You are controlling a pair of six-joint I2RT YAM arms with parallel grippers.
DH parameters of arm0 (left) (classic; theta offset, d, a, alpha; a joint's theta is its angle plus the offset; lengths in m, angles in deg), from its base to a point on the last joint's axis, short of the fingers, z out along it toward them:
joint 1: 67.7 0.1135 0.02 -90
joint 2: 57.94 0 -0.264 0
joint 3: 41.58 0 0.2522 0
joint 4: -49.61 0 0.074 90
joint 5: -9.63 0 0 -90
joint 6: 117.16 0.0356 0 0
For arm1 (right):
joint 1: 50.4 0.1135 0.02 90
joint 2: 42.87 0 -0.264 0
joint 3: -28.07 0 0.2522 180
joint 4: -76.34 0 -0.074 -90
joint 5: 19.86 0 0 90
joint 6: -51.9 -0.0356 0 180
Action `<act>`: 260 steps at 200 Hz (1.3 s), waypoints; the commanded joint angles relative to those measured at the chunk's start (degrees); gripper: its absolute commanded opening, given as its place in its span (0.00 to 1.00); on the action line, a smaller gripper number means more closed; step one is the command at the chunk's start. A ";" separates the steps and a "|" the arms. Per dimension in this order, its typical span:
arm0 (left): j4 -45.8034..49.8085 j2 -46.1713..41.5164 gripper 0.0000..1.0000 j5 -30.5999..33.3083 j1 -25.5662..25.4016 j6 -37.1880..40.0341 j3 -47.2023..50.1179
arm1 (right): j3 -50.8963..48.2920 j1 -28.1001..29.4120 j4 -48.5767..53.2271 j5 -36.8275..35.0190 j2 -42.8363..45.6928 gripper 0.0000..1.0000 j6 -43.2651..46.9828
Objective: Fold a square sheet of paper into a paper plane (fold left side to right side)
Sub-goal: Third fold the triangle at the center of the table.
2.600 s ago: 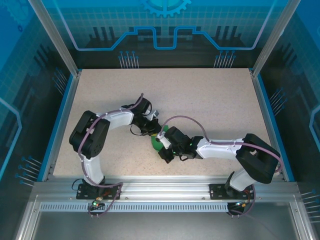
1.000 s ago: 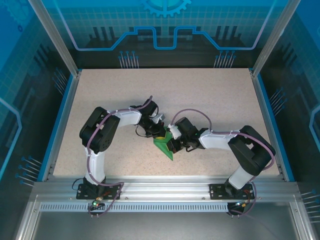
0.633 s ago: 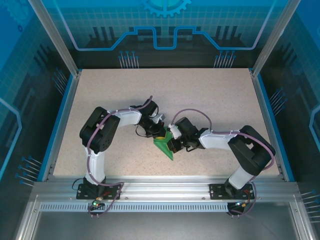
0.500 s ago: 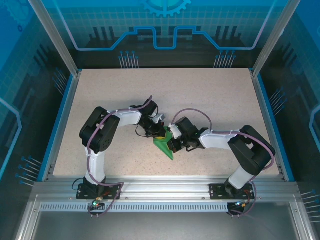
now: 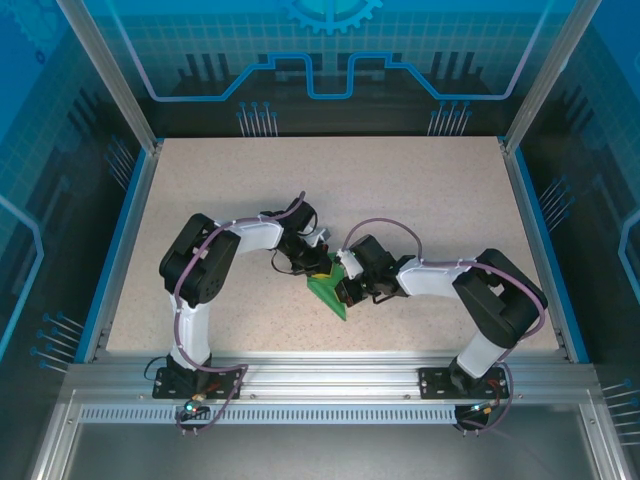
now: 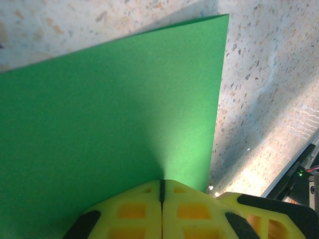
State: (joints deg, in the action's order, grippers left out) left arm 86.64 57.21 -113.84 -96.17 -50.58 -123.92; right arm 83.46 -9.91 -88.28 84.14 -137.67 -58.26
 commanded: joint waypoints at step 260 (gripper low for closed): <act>-10.56 -19.27 0.08 -4.54 -0.34 -4.71 19.03 | 3.17 1.98 9.09 -0.90 -5.39 0.00 1.44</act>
State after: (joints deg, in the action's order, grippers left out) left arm 81.35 36.30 -115.65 -95.66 -52.81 -106.33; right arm 87.22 -9.18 -84.39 84.27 -139.99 -57.58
